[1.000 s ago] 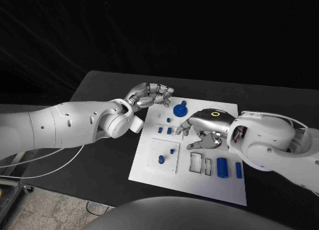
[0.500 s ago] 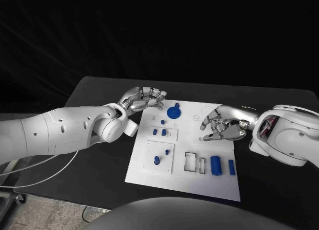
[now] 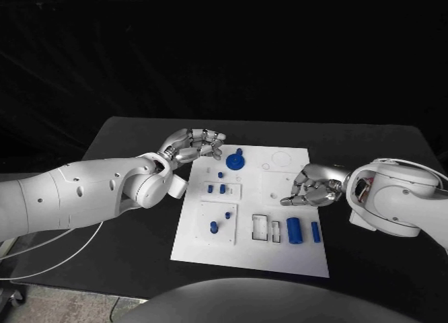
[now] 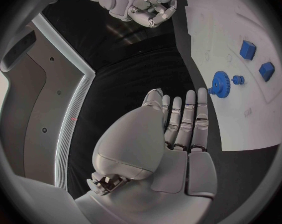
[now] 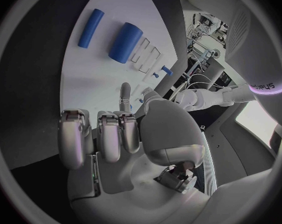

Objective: Assemble the parts on the task board

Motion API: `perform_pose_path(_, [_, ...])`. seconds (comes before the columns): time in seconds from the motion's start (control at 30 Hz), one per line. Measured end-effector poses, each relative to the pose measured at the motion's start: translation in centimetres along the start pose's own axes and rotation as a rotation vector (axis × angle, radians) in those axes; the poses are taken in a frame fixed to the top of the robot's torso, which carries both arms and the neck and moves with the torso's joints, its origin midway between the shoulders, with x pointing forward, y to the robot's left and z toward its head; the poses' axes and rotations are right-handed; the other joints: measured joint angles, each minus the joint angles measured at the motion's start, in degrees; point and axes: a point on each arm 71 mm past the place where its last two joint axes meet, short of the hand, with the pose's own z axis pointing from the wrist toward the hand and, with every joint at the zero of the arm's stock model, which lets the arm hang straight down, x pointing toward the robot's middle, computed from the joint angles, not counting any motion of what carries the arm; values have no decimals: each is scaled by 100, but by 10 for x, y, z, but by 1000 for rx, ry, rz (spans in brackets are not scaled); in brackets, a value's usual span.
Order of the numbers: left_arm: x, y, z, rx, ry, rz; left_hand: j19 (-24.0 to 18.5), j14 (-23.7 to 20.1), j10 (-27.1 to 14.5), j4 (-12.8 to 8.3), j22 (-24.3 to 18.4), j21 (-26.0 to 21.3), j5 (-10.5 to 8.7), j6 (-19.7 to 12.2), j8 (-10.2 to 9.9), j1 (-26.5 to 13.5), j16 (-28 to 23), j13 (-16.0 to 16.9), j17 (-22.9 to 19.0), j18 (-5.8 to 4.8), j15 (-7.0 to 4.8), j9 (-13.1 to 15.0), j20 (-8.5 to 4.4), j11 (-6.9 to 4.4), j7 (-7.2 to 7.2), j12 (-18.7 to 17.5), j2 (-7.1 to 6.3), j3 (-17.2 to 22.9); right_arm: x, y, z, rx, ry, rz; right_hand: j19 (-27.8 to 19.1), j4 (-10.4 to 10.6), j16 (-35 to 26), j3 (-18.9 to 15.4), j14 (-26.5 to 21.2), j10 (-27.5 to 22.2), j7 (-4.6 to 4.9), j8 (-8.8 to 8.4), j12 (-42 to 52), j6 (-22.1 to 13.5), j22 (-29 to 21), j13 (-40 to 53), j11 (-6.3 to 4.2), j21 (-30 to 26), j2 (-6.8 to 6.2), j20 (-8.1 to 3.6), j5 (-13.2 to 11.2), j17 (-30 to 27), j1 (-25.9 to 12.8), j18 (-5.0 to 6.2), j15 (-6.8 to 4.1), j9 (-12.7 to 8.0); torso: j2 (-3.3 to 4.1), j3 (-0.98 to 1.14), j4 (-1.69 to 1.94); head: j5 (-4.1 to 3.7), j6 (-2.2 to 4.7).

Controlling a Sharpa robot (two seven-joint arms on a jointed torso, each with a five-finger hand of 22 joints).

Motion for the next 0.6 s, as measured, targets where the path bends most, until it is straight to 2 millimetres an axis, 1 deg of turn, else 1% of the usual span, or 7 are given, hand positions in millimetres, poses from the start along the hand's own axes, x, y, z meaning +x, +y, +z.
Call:
perform_pose_path(0.03, [0, 1, 0, -1, 0, -1, 0, 0, 0, 0, 0, 0, 0, 0, 0, 0, 0, 0, 0, 0, 0, 0, 0, 0, 0, 0, 0, 0, 2, -1, 0, 16, 12, -1, 15, -1, 0, -22, 0, 0, -20, 19, 0, 20, 0, 0, 0, 64, 15, -15, 0, 0, -72, 0, 0, 40, -10, -1, 2, -16, 0])
perform_pose_path(0.07, [0, 1, 0, -2, 1, -2, 0, 0, 0, 0, 0, 0, 0, 0, 0, 0, 0, 0, 0, 0, 0, 0, 0, 0, 0, 0, 0, 0, 4, -2, 1, 30, 23, -3, 17, -1, 0, -22, 0, 0, -25, 19, 0, 25, 0, 0, 0, 103, 33, -17, 0, 0, -123, -69, 0, 69, -19, -1, 2, -32, 0])
perform_pose_path(0.2, [1, 2, 0, -4, 4, -5, 0, 0, 0, 0, 0, 0, 0, 0, 0, 0, 0, 0, 0, 0, 0, 0, 0, 0, 0, 0, 0, 0, 13, -7, 2, 87, 71, -12, 17, -2, 0, -44, -1, -1, -42, 19, 0, 110, 0, 0, -43, 119, 32, -17, 0, 0, -243, -77, -42, 123, -54, -4, 9, -79, 0])
perform_pose_path(0.27, [1, 3, 0, -4, 6, -7, 0, 0, 0, -2, 1, 0, 0, 0, 0, 0, 0, -1, 0, -1, 0, 0, 0, 0, 0, 0, 0, 2, 16, -9, 2, 110, 87, -16, 17, 5, 0, -66, -1, -1, -38, -34, 0, 147, -1, 0, -43, 35, 38, -17, -25, 0, -389, -77, -42, 133, -70, -8, 12, -90, 0])
perform_pose_path(0.33, [2, 3, 1, -5, 7, -8, 0, 0, 0, -17, 12, 0, 24, -14, 0, 0, 0, -12, -7, 0, 0, -7, 0, 0, 14, 0, 0, 17, 19, -10, 2, 134, 102, -22, 18, 16, 0, -117, -1, -1, -47, -95, 0, 162, -1, 0, -43, -65, 28, -17, -138, -1, -539, -77, -42, 143, -84, -11, 13, -92, 0])
perform_pose_path(0.5, [2, 5, 0, -9, 12, -12, 0, 0, 0, -1, 18, 0, 24, -21, 0, 0, 0, -17, -7, 0, 0, -7, 0, 0, 21, 0, 0, 33, 25, -12, 1, 172, 121, -40, 18, 47, 0, -195, -1, -1, -63, -137, 0, 339, -1, -1, -43, -148, -31, -17, -678, -1, -1188, -77, -42, 196, -116, -15, 18, -68, 0])
perform_pose_path(0.6, [3, 6, 0, -11, 14, -15, 0, 0, 0, -15, 25, 0, 24, -21, 0, 0, 0, -23, -7, -1, 0, -13, 0, 0, 21, 0, 0, 46, 26, -13, 1, 187, 123, -48, -3, 31, 0, -356, -1, 1, -67, -234, 0, 382, -1, -1, -82, -148, 29, -38, -724, -1, -1658, -77, -42, 192, -133, -15, 19, -59, 0])
